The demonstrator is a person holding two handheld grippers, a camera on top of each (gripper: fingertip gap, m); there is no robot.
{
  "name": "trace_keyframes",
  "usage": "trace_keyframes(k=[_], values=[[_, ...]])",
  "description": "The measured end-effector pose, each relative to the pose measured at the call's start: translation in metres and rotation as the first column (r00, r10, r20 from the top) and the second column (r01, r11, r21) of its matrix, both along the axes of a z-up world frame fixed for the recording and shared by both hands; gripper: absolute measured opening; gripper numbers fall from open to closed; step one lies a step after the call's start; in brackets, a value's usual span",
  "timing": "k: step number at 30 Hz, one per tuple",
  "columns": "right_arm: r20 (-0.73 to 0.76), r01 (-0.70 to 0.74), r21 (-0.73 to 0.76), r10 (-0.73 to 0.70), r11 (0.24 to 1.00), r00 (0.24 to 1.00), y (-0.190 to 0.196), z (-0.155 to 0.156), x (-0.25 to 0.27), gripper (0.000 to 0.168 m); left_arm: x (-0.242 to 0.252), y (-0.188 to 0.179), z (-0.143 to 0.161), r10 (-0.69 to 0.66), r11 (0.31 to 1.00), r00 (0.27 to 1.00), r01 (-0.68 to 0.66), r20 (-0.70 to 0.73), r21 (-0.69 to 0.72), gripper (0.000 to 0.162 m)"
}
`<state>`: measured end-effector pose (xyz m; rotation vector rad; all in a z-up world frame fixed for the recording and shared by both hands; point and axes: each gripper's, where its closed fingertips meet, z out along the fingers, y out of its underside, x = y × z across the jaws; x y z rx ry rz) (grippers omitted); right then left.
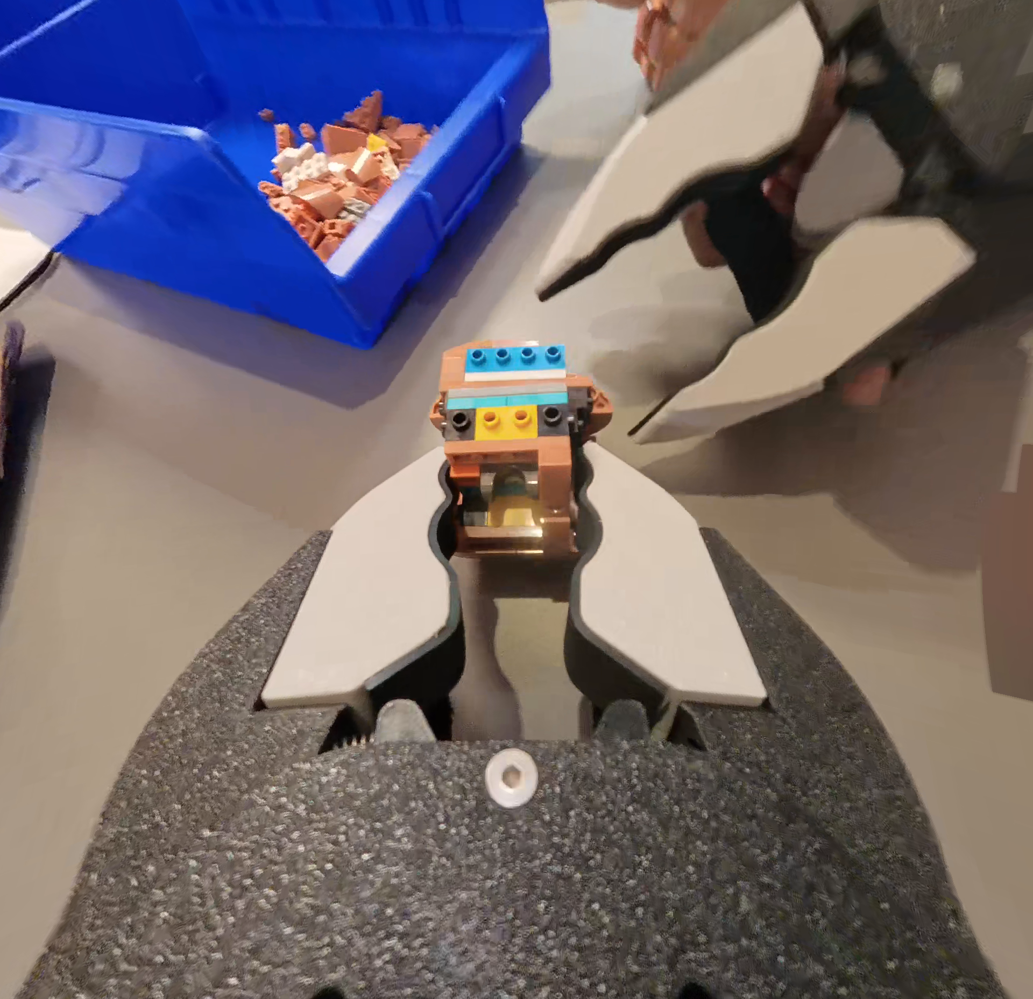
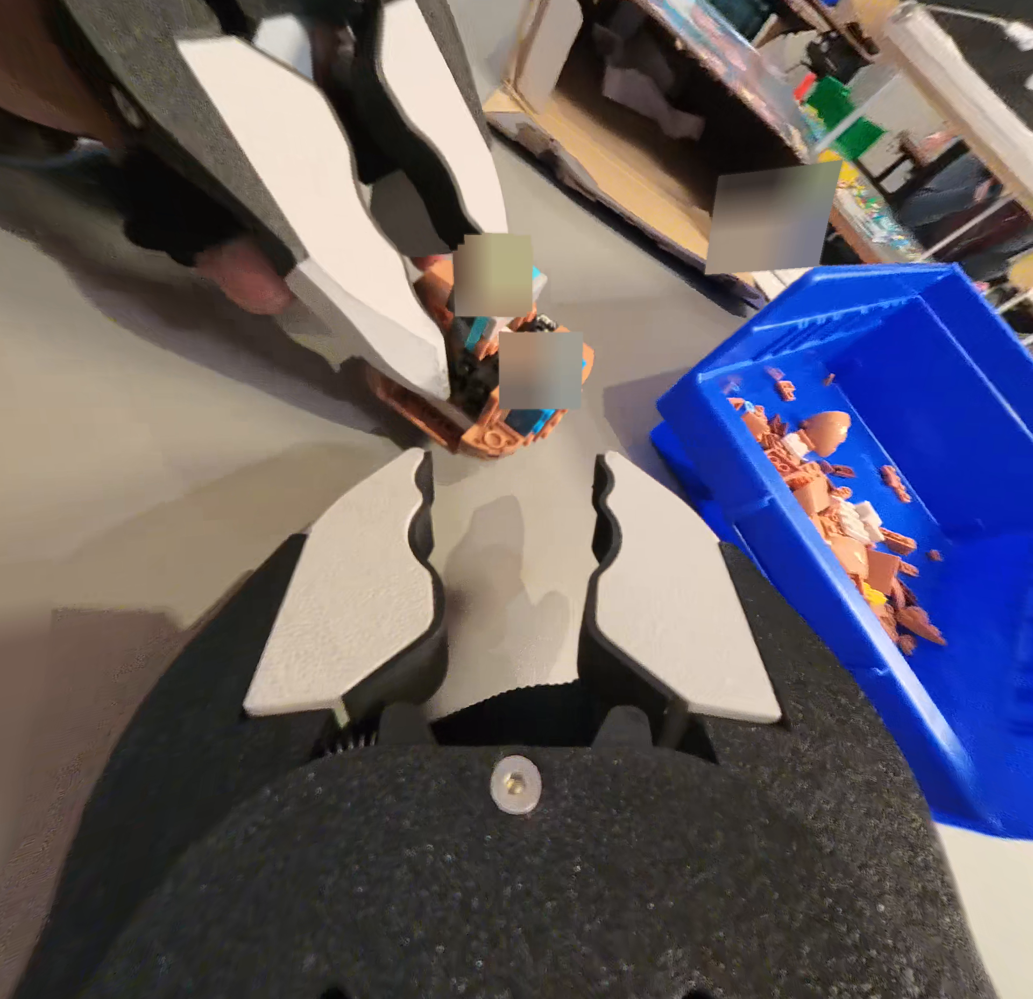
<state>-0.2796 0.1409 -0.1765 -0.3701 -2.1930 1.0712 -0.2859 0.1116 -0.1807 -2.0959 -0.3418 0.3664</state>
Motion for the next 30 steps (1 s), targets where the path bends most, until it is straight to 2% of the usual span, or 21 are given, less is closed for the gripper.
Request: trace_keyframes(k=[3,5,9,13,16,21,25,30], values=[[-0.001,0.009,-0.011,-0.009,1.0,1.0,-0.001,0.002,0.001,0.05,0.001,0.002,0.011,0.064,0.992,0.996,-0.071,0.064,0.108,0.039],[0.017,-0.004,-0.074,0.005,0.997,1.0,-0.002,0.008,0.002,0.047,0.002,0.002,0.017,0.09,0.98,0.989,-0.108,0.114,0.169,0.039],[0.075,-0.039,-0.285,0.063,0.958,0.995,-0.004,0.03,0.01,0.038,0.007,0.005,0.03,0.113,0.932,0.968,-0.181,0.222,0.314,0.039],[0.186,-0.014,-0.497,0.122,0.867,0.975,-0.002,0.046,0.016,0.036,0.011,0.006,0.05,0.115,0.834,0.944,-0.261,0.31,0.487,0.039],[0.282,0.031,-0.64,0.197,0.768,0.939,-0.003,0.054,0.02,0.032,0.014,0.007,0.061,0.162,0.769,0.947,-0.297,0.278,0.566,0.039],[0.32,0.061,-0.714,0.247,0.698,0.915,-0.004,0.06,0.02,0.031,0.016,0.003,0.077,0.189,0.659,0.943,-0.328,0.274,0.676,0.039],[0.335,0.072,-0.76,0.294,0.646,0.895,-0.011,0.065,0.023,0.031,0.013,-0.004,0.08,0.227,0.63,0.937,-0.348,0.264,0.695,0.039],[0.336,0.112,-0.814,0.305,0.57,0.891,-0.014,0.072,0.02,0.024,0.014,-0.006,0.084,0.275,0.628,0.939,-0.339,0.208,0.701,0.039]])
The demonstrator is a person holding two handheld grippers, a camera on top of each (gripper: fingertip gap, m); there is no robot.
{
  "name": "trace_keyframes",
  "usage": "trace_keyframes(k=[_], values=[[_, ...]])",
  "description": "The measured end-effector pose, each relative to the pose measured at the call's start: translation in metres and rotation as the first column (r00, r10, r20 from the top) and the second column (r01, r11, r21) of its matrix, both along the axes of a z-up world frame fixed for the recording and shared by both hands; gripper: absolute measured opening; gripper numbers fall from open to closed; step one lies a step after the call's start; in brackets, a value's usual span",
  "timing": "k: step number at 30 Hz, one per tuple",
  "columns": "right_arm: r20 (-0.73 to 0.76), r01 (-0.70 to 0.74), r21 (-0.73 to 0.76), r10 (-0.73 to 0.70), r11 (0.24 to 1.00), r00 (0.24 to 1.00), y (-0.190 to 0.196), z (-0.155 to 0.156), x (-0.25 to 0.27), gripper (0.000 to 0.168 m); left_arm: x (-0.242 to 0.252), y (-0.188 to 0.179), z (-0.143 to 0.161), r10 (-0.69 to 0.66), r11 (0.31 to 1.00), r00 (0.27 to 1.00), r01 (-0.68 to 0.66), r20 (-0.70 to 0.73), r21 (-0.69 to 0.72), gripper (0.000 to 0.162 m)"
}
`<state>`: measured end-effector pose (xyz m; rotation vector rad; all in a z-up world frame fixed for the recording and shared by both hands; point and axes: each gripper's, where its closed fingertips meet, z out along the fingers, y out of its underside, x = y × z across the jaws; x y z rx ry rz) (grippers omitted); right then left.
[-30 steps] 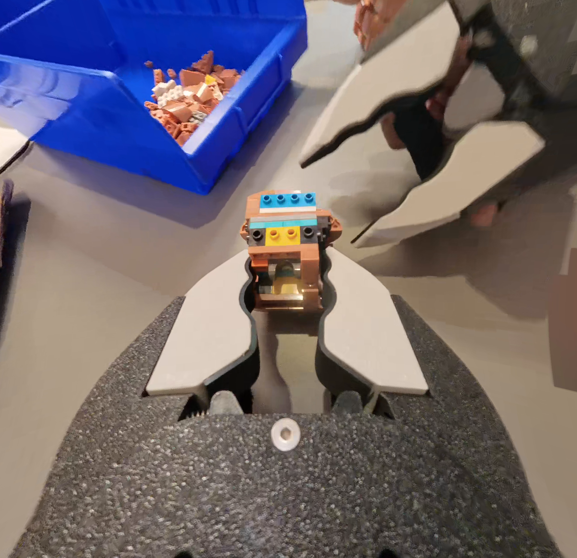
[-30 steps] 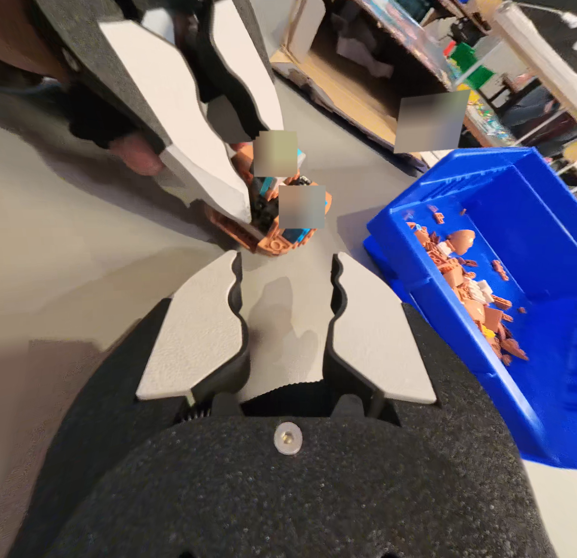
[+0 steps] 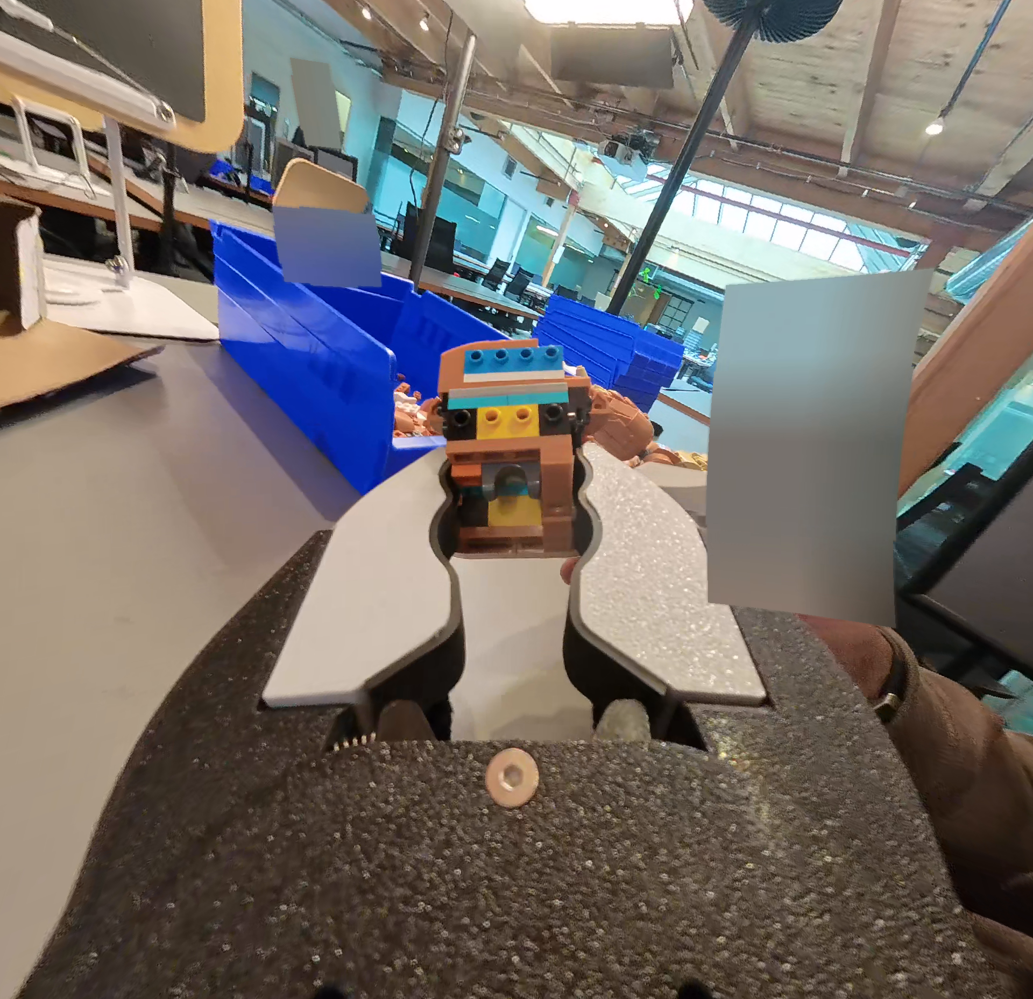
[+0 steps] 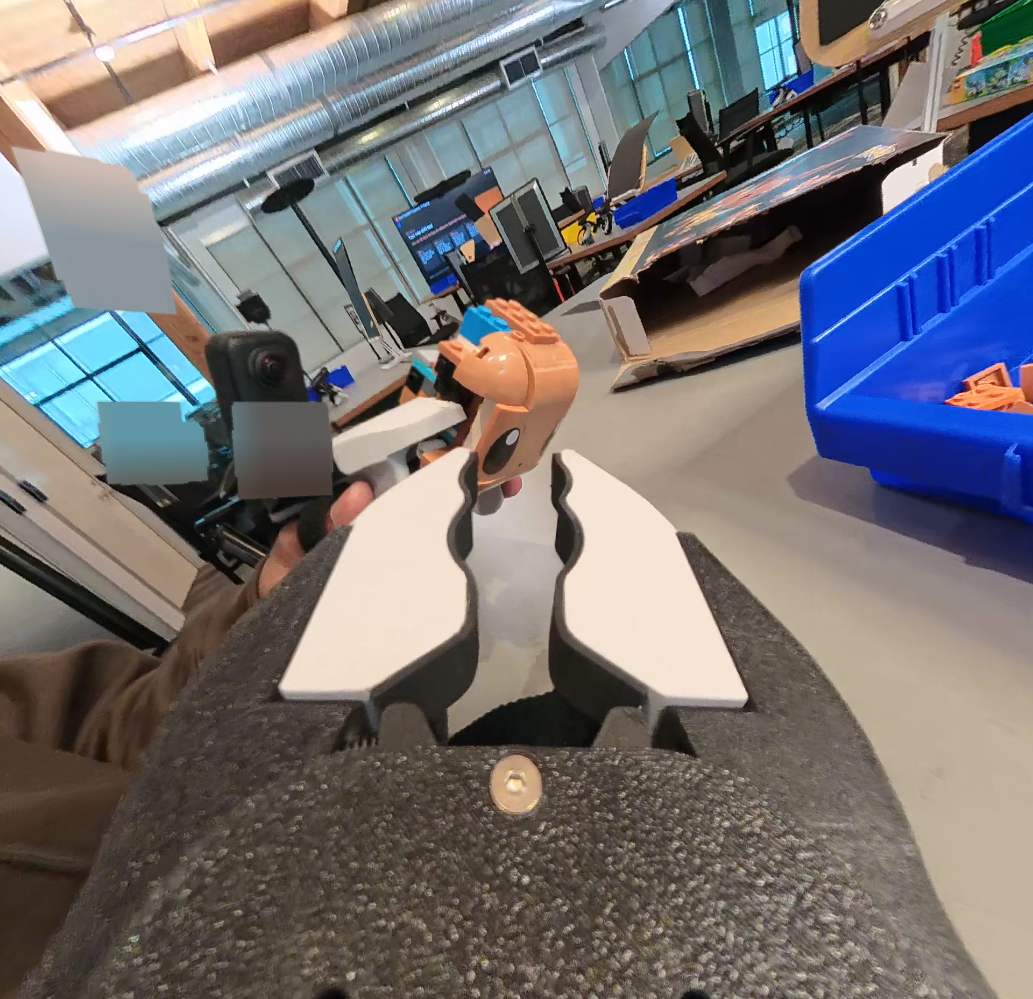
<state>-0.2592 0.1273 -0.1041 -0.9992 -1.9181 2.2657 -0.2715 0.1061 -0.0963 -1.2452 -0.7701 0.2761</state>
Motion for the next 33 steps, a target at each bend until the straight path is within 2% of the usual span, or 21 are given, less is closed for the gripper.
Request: trace_keyframes(k=[5,17,21,27,33], values=[[0.004,-0.019,-0.075,0.019,0.997,1.0,-0.005,0.007,0.004,0.01,0.003,0.0,0.006,0.056,0.997,0.995,-0.06,-0.087,-0.049,0.039],[-0.001,-0.005,-0.105,0.005,0.994,1.0,-0.006,0.011,0.004,0.013,0.011,0.005,0.014,0.109,0.971,0.961,-0.158,-0.255,-0.179,0.038],[-0.008,-0.005,-0.107,0.005,0.994,1.0,-0.006,0.012,0.004,0.016,0.013,0.006,0.015,0.093,0.975,0.963,-0.139,-0.252,-0.171,0.038],[-0.097,0.005,-0.074,-0.012,0.997,0.995,-0.004,0.016,0.009,0.01,0.016,0.008,0.017,0.065,0.982,0.966,-0.107,-0.252,-0.156,0.038],[-0.107,-0.001,-0.078,-0.008,0.997,0.994,0.0,0.017,0.009,0.006,0.016,0.008,0.013,-0.023,0.999,0.989,0.016,-0.145,-0.051,0.037]])
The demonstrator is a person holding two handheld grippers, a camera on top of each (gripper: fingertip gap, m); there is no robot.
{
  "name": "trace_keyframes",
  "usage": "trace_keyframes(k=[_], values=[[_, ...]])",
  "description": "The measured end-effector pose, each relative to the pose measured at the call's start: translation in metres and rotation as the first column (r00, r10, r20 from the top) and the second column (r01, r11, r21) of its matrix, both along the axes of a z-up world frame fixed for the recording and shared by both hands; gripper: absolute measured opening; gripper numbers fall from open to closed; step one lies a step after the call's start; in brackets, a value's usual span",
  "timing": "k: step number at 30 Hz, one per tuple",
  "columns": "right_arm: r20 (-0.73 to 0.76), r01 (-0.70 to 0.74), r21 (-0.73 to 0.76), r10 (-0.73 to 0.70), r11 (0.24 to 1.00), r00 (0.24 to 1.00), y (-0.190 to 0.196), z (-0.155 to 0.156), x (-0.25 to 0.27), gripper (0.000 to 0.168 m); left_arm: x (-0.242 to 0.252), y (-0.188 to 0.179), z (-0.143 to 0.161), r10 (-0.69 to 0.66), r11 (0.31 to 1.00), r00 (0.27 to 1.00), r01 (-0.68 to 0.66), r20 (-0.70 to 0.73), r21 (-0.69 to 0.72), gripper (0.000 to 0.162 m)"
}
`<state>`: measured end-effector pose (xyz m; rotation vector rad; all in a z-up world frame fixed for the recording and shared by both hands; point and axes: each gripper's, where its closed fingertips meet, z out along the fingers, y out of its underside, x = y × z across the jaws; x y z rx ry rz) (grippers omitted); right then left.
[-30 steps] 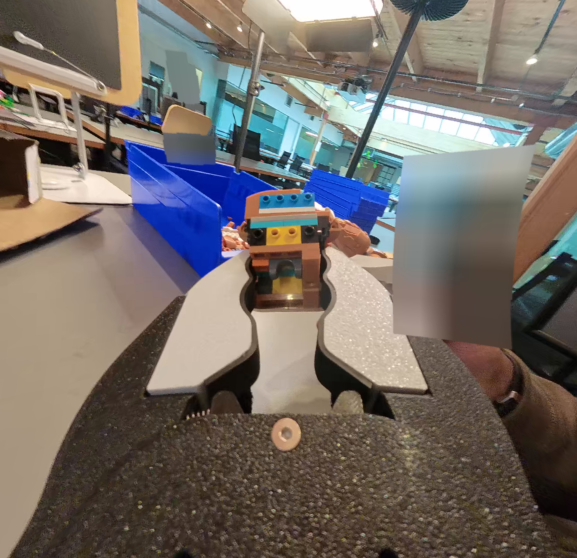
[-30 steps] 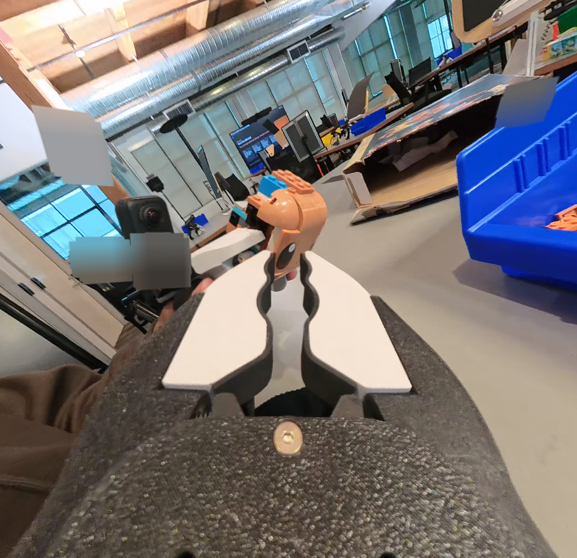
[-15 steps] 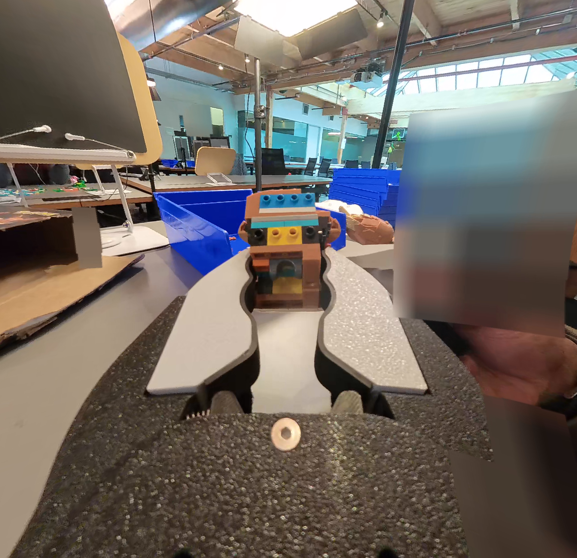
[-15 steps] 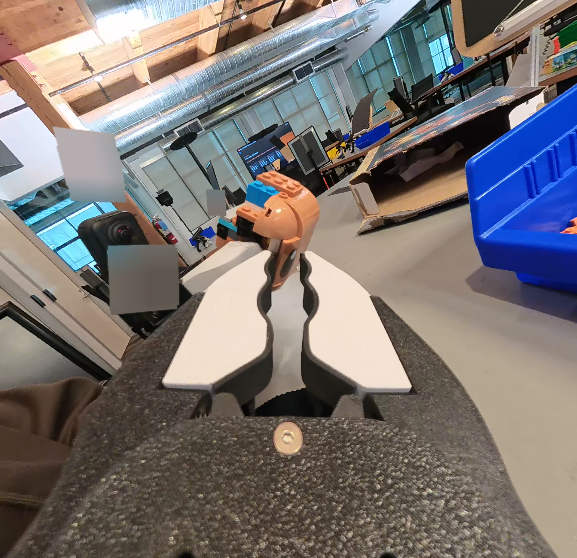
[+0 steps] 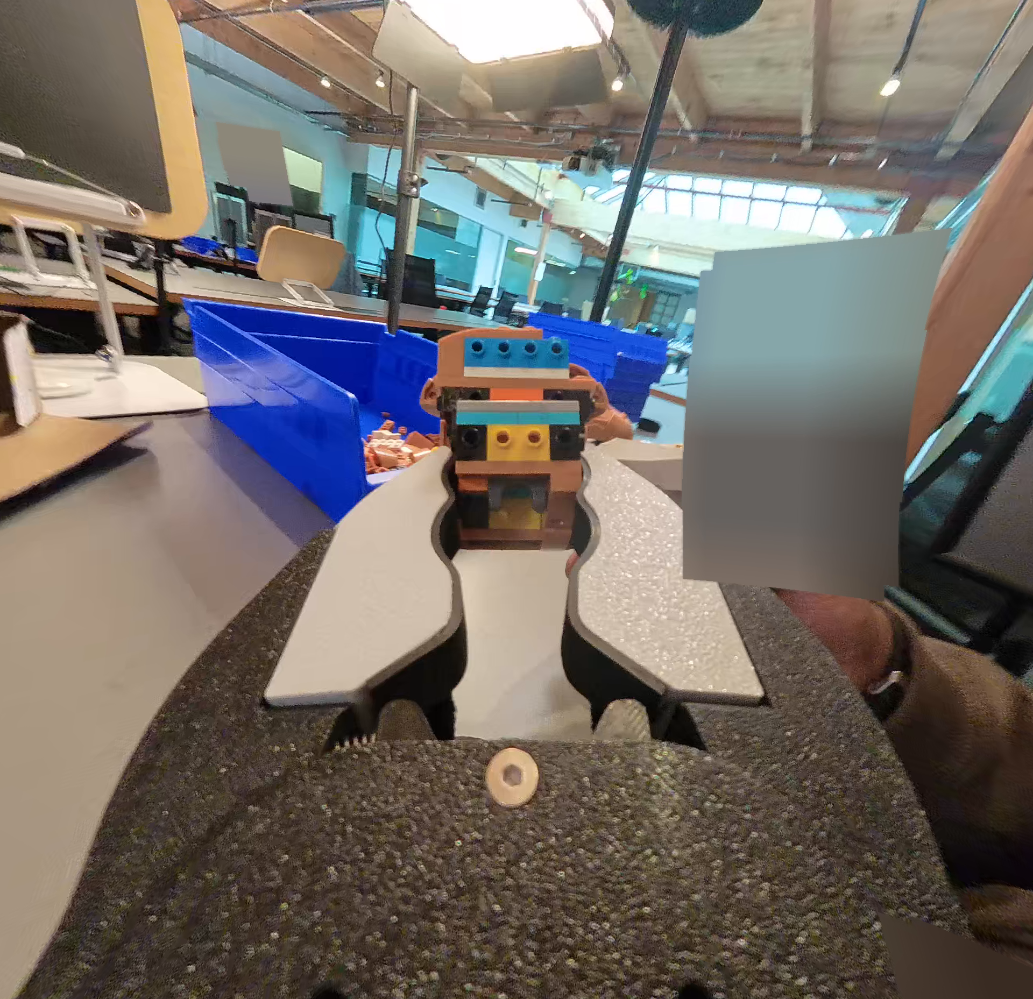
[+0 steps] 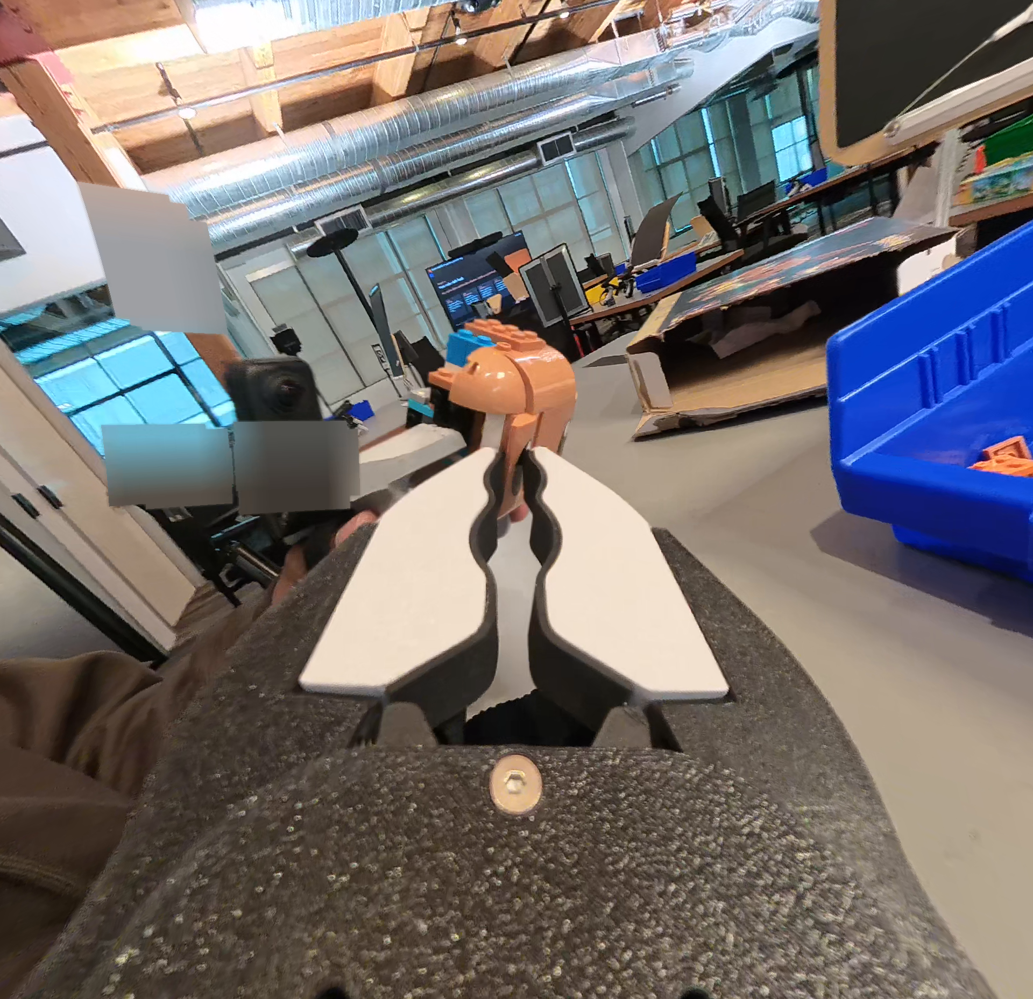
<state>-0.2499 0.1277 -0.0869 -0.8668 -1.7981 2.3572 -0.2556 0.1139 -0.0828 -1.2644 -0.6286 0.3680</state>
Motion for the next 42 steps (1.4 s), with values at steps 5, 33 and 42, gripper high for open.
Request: trace_keyframes(k=[5,33,42], values=[[0.047,-0.035,-0.017,0.036,0.999,0.998,0.0,-0.003,-0.001,0.004,-0.003,-0.002,-0.004,-0.09,0.991,0.99,0.078,0.109,0.113,0.038],[-0.027,0.144,0.134,-0.141,0.981,0.99,0.01,-0.011,-0.012,0.003,-0.031,-0.03,-0.108,0.228,0.666,0.954,-0.008,0.194,-0.746,0.042],[-0.162,0.261,0.169,-0.235,0.95,0.958,0.017,-0.002,-0.012,0.003,-0.012,-0.029,-0.027,0.071,0.895,0.997,-0.048,0.036,-0.443,0.057]])
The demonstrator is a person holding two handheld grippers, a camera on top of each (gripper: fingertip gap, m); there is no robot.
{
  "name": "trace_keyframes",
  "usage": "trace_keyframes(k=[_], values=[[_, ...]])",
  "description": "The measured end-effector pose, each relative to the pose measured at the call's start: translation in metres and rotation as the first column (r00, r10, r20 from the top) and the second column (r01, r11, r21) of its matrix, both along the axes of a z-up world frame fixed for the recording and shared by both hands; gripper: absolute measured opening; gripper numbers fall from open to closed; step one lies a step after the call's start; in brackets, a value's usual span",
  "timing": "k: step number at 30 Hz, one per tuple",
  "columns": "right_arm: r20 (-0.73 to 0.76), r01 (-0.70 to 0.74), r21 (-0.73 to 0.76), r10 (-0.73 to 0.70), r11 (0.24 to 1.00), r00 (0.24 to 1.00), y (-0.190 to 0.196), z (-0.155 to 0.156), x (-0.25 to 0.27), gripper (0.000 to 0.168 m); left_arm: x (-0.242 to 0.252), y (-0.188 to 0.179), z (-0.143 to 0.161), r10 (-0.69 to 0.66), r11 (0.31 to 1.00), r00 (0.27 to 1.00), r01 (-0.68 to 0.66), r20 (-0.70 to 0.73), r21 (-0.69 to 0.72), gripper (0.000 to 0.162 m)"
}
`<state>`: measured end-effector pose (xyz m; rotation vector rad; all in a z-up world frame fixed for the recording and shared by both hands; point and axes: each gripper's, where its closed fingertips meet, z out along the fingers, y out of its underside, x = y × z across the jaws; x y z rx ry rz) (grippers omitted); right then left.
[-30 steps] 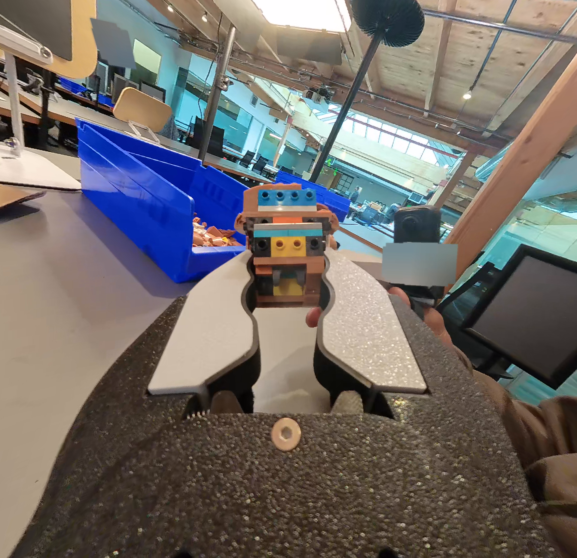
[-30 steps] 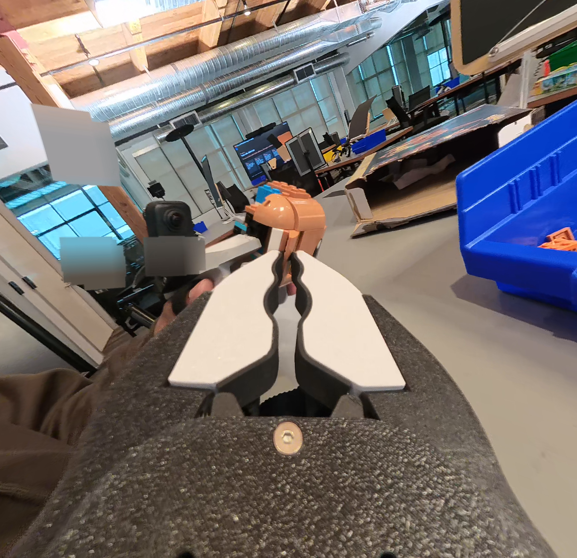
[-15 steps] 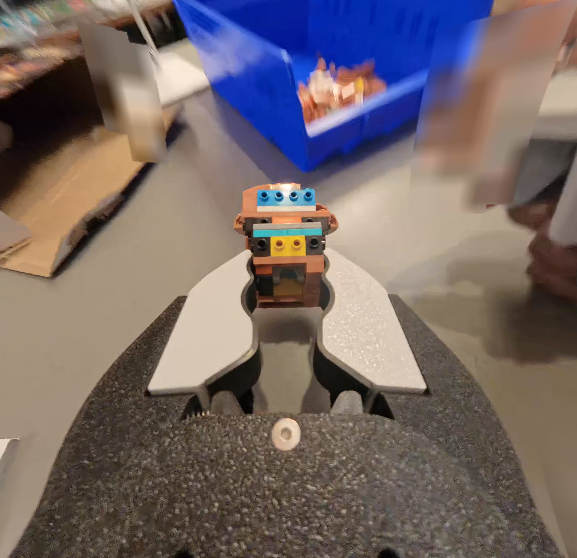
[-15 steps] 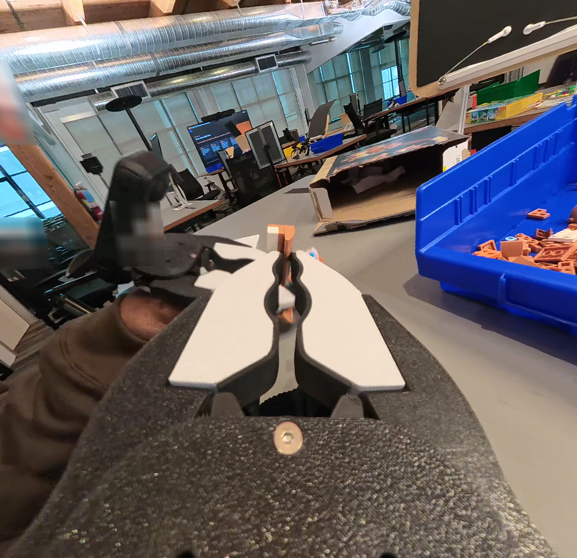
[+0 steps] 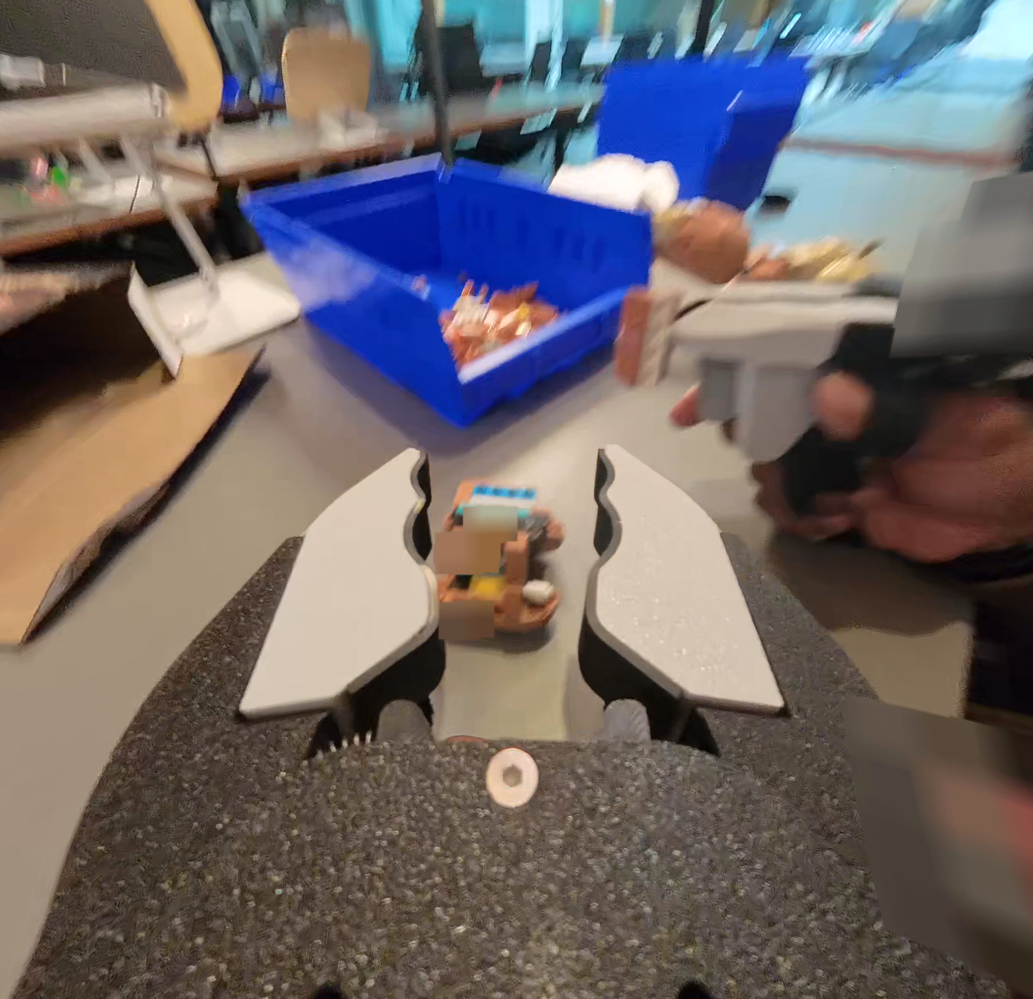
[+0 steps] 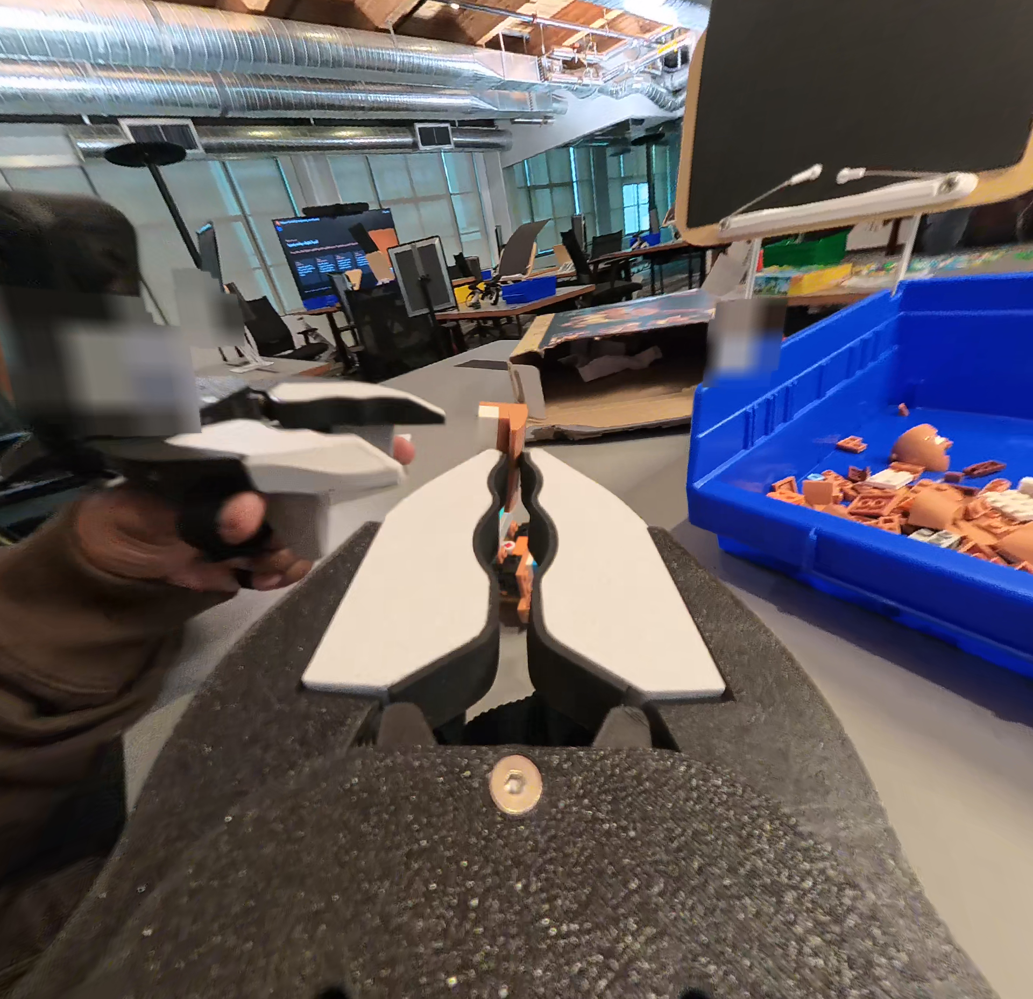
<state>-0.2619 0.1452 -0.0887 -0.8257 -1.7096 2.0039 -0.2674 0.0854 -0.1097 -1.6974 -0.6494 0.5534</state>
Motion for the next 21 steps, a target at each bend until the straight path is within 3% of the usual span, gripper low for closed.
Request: trace_keyframes(k=[3,5,13,21], values=[[-0.087,0.034,0.037,-0.031,0.999,0.996,-0.001,0.007,0.004,0.003,0.022,0.022,0.033,-0.111,0.988,0.987,0.123,-0.117,0.098,0.041],[-0.153,0.069,0.067,-0.058,0.995,0.986,-0.001,0.011,0.008,0.003,0.025,0.032,0.043,-0.117,0.985,0.978,0.137,-0.172,0.107,0.036],[-0.345,0.169,0.177,-0.1,0.969,0.933,-0.009,0.018,0.02,0.003,0.025,0.05,0.043,-0.142,0.968,0.979,0.169,-0.147,0.186,0.029],[-0.399,0.196,0.199,-0.103,0.96,0.911,-0.011,0.02,0.024,0.003,0.03,0.054,0.045,-0.173,0.953,0.965,0.214,-0.196,0.213,0.013]])
